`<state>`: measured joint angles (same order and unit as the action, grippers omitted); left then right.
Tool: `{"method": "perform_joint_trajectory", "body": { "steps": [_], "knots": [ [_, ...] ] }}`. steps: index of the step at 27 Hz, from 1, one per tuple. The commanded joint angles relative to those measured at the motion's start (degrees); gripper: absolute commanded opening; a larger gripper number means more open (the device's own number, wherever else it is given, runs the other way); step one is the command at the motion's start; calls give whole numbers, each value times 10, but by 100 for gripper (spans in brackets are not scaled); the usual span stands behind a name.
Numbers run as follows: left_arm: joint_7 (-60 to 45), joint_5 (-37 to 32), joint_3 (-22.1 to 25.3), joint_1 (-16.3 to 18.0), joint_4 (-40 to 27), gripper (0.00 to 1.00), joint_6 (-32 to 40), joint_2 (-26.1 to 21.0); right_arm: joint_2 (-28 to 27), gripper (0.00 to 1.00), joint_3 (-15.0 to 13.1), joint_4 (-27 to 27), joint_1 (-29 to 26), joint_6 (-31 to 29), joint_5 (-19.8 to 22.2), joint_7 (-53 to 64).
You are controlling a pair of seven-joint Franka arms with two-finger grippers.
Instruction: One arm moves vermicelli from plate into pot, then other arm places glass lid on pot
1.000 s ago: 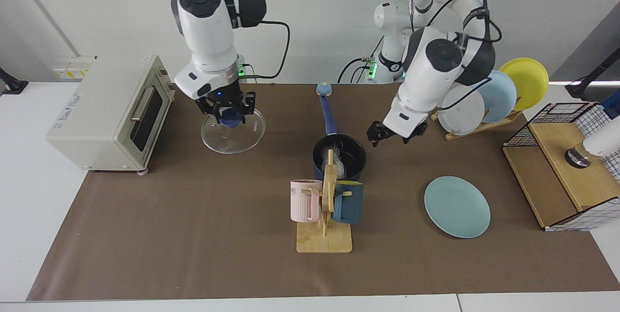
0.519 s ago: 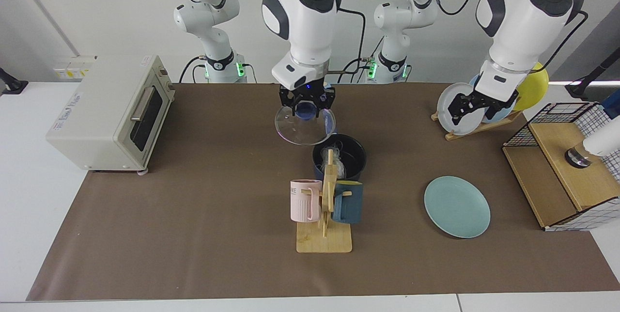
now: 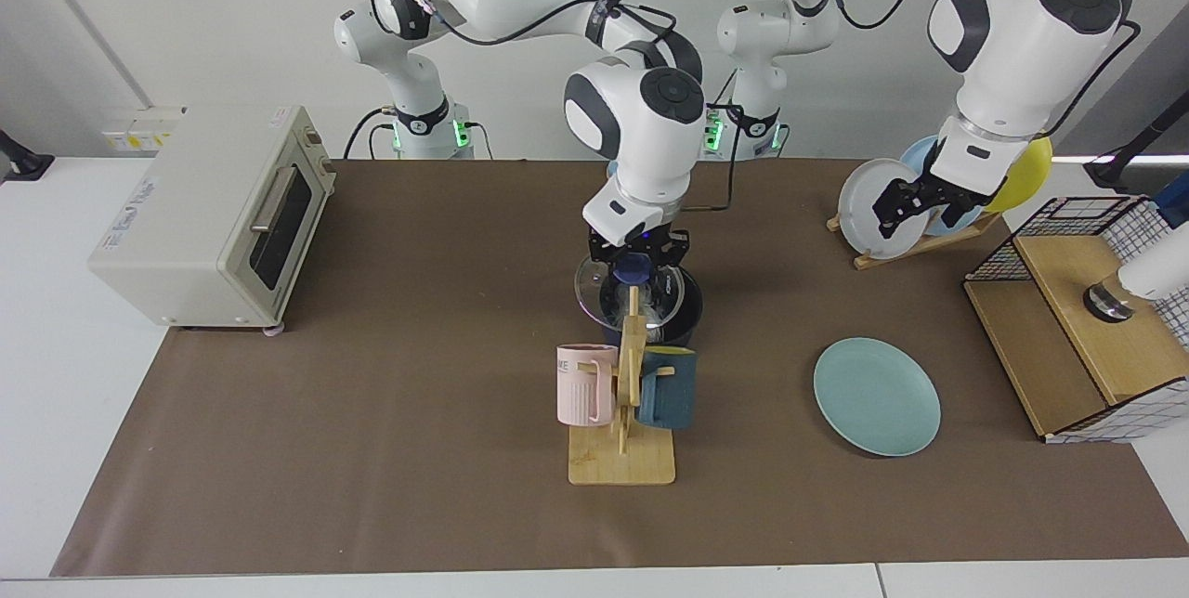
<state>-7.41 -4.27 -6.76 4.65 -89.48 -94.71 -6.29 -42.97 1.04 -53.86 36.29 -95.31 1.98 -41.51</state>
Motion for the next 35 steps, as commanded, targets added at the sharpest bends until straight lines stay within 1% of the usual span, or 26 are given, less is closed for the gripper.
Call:
{"method": "perform_joint_trajectory", "body": {
  "steps": [1, 5, 8, 11, 17, 22, 35],
  "knots": [
    [0, 8, 4, -5, -10, 100, -1, 17, -20, 0, -1, 29, 11, -6, 7, -18],
    [10, 13, 10, -3, -10, 100, -7, 18, -21, 0, 0, 27, 14, -6, 7, -18],
    [46, 55, 13, -2, -6, 100, -8, 23, -21, 0, 5, 25, 13, -3, 6, -18],
    [55, 68, 17, 0, -3, 100, -7, 24, -19, 0, 6, 24, 12, 3, 4, -17],
    [49, 58, 14, 3, -3, 100, -4, 25, -16, 0, 6, 24, 9, 5, 3, -15],
    [49, 59, 7, 3, -3, 100, -2, 26, -13, 0, 5, 21, 7, 5, 0, -11],
    [49, 59, 7, 4, -3, 100, -3, 26, -13, 0, 6, 13, 5, -4, -6, -3]
  ]
}}
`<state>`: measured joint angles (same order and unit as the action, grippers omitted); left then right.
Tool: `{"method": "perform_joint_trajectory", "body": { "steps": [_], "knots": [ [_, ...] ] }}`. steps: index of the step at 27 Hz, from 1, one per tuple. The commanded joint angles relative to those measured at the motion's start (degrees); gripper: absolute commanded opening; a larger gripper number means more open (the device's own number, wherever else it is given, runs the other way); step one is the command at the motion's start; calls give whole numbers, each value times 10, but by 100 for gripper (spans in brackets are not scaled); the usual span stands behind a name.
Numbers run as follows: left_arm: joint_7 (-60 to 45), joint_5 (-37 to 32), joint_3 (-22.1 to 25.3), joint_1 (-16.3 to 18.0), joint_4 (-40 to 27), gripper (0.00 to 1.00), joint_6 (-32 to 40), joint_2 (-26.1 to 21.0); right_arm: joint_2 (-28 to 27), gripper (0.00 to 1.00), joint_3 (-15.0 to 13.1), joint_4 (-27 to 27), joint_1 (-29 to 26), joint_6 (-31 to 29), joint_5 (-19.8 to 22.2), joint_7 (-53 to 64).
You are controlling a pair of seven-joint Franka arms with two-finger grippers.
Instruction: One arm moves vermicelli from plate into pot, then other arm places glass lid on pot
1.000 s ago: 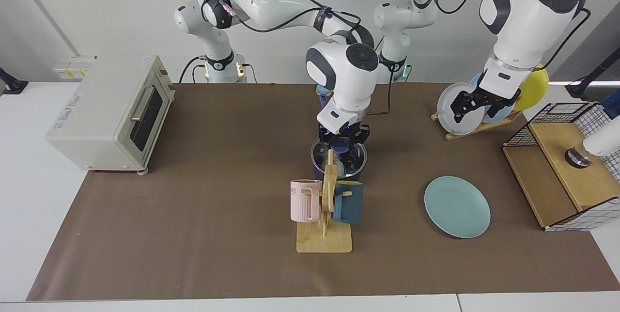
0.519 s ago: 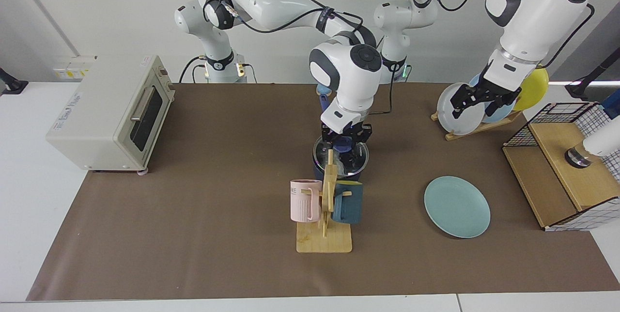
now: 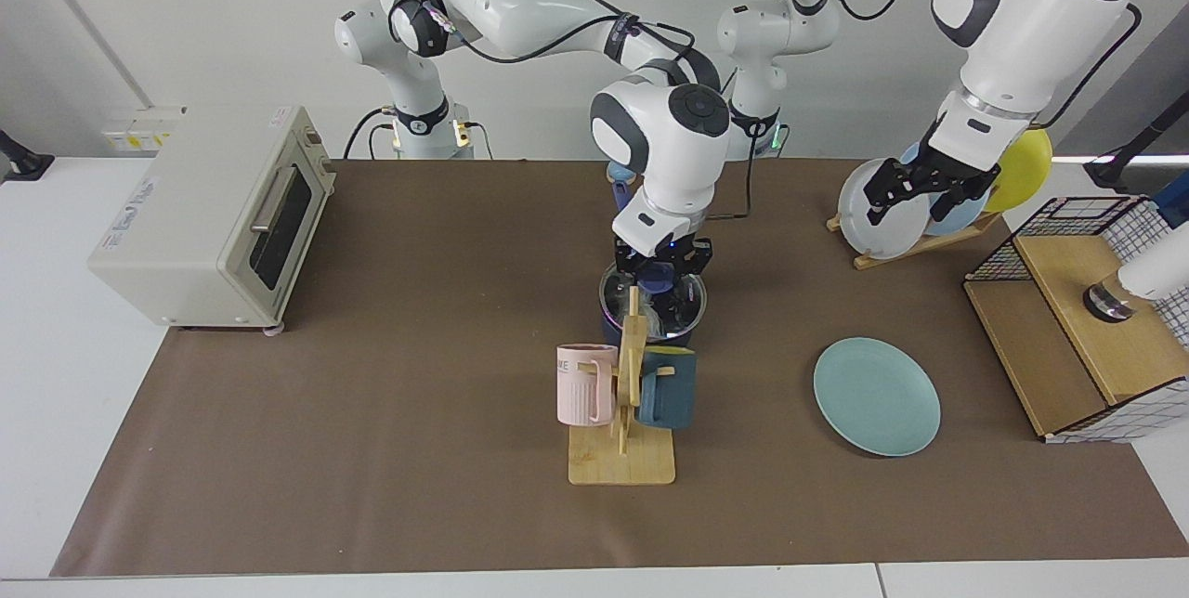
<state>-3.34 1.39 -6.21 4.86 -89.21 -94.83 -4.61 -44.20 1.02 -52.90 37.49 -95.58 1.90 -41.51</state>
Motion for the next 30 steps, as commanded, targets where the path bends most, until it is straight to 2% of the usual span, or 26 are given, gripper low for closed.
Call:
{"method": "perform_joint_trajectory", "body": {
  "steps": [1, 6, 11, 27, 30],
  "knots": [
    [8, 3, 1, 1, -5, 100, -2, 9, -1, 0, 7, 2, -7, -1, -6, -2],
    [8, 3, 1, 1, -5, 100, -2, 9, -2, 0, 7, -2, -7, -12, -9, 0],
    [8, 3, 1, 1, -5, 100, -2, 9, 0, 0, 7, -31, -7, -42, -10, 3],
    [8, 3, 1, 1, -5, 100, -2, 9, 5, 0, 7, -32, -2, -27, -13, 2],
    [8, 3, 1, 1, -5, 100, -2, 9, 9, 0, 6, -32, -2, -18, -28, 1]
  ]
}}
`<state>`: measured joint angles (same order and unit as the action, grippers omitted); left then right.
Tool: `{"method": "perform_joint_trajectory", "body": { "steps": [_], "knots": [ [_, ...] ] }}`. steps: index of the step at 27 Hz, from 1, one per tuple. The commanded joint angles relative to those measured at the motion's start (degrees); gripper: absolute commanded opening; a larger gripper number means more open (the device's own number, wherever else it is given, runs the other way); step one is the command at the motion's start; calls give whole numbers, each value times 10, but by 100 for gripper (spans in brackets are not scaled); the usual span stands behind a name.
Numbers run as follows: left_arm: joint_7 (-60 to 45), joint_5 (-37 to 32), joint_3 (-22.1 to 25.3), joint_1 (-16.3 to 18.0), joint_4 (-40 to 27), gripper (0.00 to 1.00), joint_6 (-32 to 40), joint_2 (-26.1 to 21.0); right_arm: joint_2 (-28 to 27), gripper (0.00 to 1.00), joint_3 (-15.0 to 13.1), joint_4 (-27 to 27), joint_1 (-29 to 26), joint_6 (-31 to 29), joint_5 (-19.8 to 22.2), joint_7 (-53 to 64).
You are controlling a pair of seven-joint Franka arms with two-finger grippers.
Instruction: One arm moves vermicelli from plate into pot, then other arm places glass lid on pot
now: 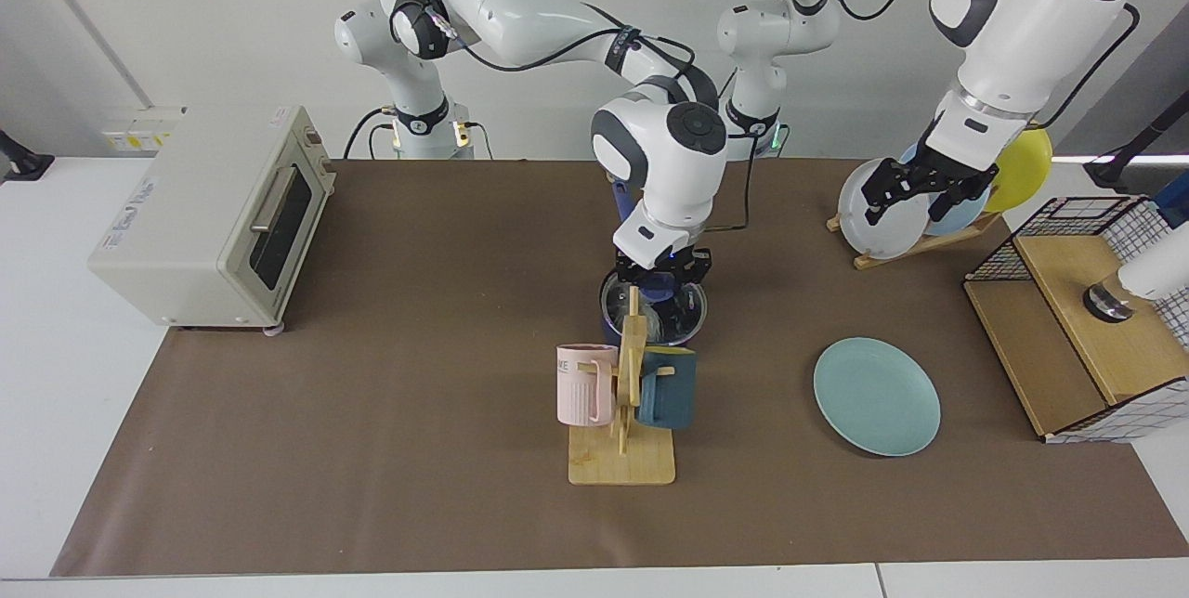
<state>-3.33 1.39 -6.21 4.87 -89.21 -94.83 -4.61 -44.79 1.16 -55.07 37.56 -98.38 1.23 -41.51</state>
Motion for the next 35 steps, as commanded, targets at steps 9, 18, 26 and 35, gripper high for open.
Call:
{"method": "perform_joint_trajectory", "body": {
  "steps": [9, 18, 26, 35],
  "knots": [
    [8, 3, 1, 1, -5, 100, -2, 9, 18, 0, 4, -10, -9, 28, -10, 12],
    [8, 3, 1, 1, -5, 100, -2, 9, 18, 0, 4, -10, -11, 28, -11, 17],
    [8, 3, 1, 1, -5, 100, -2, 9, 18, 0, 4, -10, -15, 24, -14, 17],
    [8, 3, 1, 1, -5, 100, -2, 9, 17, 0, 4, -10, -12, 20, -20, 16]
  ]
}}
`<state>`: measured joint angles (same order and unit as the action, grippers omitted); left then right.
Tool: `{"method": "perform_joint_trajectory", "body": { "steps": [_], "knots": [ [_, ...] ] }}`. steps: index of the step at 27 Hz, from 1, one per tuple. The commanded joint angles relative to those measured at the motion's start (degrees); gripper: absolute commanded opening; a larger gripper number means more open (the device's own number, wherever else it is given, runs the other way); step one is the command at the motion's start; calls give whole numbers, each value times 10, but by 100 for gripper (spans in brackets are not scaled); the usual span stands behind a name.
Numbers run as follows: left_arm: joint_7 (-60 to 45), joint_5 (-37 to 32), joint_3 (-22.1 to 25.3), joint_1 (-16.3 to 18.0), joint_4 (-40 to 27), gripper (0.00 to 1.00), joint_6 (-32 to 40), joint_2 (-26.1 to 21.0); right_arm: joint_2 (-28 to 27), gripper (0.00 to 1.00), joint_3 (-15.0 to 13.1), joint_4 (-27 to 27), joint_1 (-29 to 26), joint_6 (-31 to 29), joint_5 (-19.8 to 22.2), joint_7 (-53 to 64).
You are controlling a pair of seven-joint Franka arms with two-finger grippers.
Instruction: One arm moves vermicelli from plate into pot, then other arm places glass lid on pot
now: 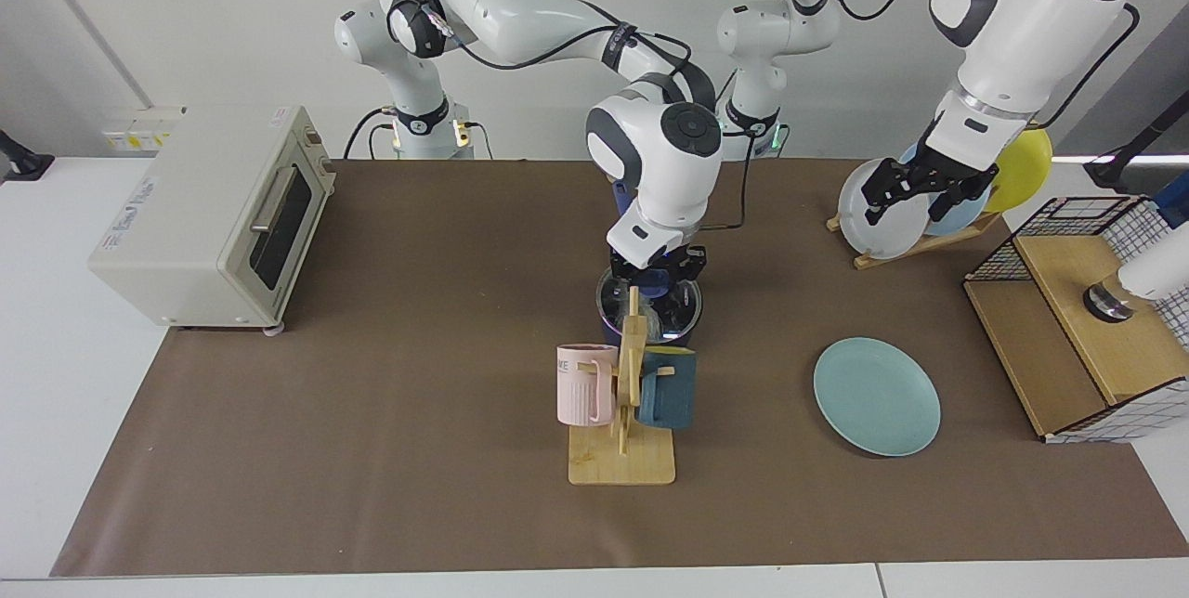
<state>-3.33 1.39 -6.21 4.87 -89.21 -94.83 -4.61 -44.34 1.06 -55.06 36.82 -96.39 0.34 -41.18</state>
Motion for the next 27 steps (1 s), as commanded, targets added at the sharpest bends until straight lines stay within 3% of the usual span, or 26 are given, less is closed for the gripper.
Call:
{"method": "perform_joint_trajectory", "body": {
  "steps": [1, 10, 11, 12, 13, 27],
  "knots": [
    [8, 3, 1, 1, -5, 100, -2, 9, 13, 0, 5, -11, -3, 0, -11, 13],
    [8, 3, 1, 1, -5, 100, -2, 9, 13, 0, 5, -11, -4, 3, -12, 13],
    [8, 3, 1, 1, -5, 100, -2, 9, 13, 27, 5, -11, -5, 5, -11, 13],
    [7, 3, 1, 1, -5, 100, -2, 9, 13, 72, 5, -11, -6, 4, -9, 14],
    [8, 3, 1, 1, -5, 100, -2, 9, 13, 100, 5, -11, -6, 3, -6, 13],
    [8, 3, 1, 1, -5, 100, -2, 9, 13, 100, 5, -12, -7, -4, -12, 13]
  ]
}}
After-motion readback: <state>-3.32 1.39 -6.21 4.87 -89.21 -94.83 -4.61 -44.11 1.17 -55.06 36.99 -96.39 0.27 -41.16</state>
